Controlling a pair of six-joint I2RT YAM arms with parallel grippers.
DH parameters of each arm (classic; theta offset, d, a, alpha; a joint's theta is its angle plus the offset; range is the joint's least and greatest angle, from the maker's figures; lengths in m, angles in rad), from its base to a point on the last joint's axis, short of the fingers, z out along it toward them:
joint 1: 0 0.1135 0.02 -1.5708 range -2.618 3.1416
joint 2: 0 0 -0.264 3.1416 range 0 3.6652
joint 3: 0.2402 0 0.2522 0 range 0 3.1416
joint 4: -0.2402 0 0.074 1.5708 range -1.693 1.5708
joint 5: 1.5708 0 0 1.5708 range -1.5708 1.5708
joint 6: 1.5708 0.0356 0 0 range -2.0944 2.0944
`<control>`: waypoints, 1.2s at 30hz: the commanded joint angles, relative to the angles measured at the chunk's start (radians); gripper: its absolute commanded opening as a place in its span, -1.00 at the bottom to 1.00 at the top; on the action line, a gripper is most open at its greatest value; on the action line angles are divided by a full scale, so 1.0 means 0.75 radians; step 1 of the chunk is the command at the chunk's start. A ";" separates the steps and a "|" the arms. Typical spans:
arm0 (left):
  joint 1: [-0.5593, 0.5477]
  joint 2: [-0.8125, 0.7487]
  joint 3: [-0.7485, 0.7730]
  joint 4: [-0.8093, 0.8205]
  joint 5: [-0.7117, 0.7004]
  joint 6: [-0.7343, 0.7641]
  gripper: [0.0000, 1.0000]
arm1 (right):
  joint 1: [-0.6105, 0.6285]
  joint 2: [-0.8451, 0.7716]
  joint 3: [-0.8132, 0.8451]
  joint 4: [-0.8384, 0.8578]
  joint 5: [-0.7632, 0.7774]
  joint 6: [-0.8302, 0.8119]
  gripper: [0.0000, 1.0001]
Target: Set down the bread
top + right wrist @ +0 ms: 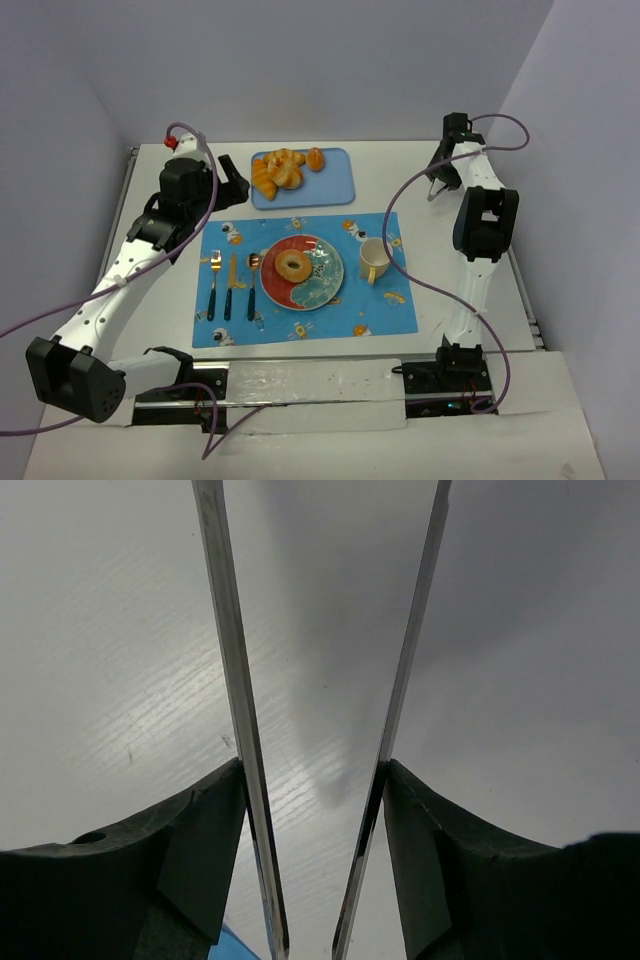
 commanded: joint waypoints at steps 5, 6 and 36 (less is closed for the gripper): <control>0.002 0.007 0.065 -0.006 0.021 0.018 0.78 | 0.007 0.021 -0.044 0.023 -0.014 -0.058 0.40; 0.002 0.007 0.065 -0.006 0.021 0.018 0.78 | 0.005 0.021 -0.049 0.023 -0.018 -0.064 0.43; 0.002 0.021 0.059 -0.004 0.015 0.026 0.78 | 0.229 -0.656 -0.406 0.276 -0.314 -0.056 0.62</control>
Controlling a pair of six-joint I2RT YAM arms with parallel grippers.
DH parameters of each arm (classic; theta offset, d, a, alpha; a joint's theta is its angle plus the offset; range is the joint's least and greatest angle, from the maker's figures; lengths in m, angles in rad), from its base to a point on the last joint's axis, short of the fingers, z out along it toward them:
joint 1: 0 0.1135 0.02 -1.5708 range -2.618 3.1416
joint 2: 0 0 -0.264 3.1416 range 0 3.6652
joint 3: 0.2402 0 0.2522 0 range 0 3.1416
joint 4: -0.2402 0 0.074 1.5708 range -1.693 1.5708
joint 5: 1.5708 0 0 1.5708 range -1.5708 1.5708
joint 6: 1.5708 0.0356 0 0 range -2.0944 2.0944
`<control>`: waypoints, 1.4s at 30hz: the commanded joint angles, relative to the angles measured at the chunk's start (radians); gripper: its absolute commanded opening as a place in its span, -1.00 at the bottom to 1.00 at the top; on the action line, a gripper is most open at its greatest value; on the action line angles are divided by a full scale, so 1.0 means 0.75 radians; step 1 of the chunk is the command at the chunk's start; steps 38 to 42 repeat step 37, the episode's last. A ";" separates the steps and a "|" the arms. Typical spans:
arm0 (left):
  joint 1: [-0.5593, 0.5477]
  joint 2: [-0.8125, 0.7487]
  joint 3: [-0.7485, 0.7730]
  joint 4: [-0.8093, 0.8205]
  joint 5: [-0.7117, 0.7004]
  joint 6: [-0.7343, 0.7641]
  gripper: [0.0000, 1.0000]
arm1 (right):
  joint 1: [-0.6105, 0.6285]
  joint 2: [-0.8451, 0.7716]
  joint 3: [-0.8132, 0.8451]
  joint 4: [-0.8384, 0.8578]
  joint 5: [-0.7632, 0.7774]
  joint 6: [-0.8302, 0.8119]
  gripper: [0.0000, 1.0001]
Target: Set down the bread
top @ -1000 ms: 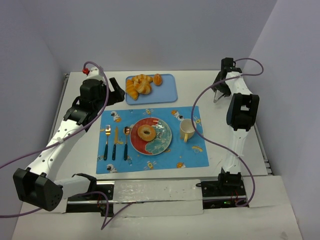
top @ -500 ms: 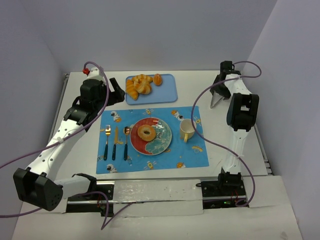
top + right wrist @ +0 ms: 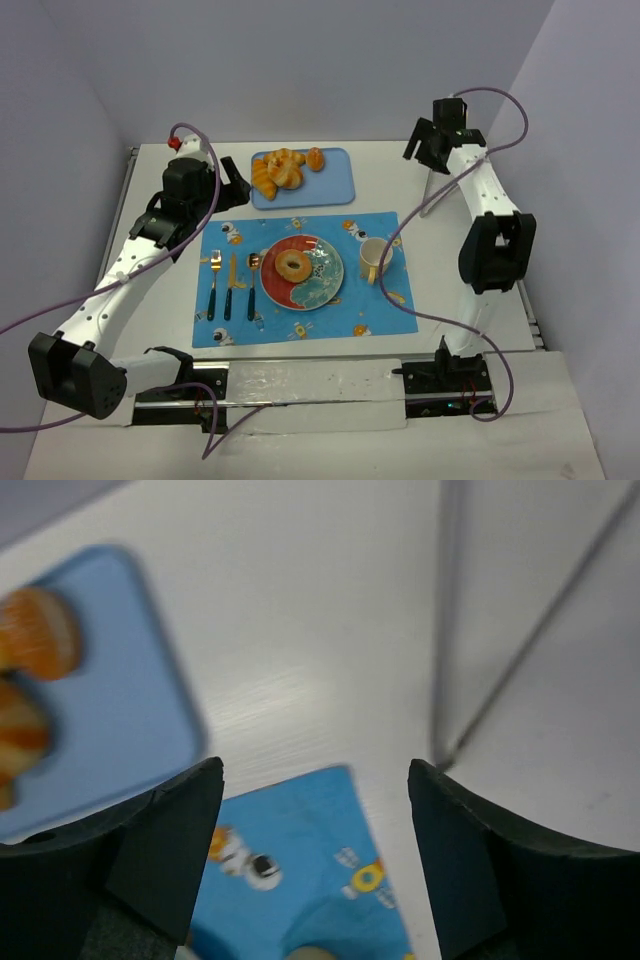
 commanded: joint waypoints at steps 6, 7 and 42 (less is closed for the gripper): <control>-0.010 -0.015 0.057 0.012 -0.014 0.034 0.78 | 0.223 -0.458 -0.346 0.347 -0.400 0.024 1.00; -0.014 -0.015 0.055 0.014 -0.016 0.036 0.78 | 0.248 -0.486 -0.365 0.378 -0.441 0.032 1.00; -0.028 0.051 0.055 -0.005 -0.076 0.066 0.78 | 0.553 -0.908 -0.658 0.650 -0.585 0.045 1.00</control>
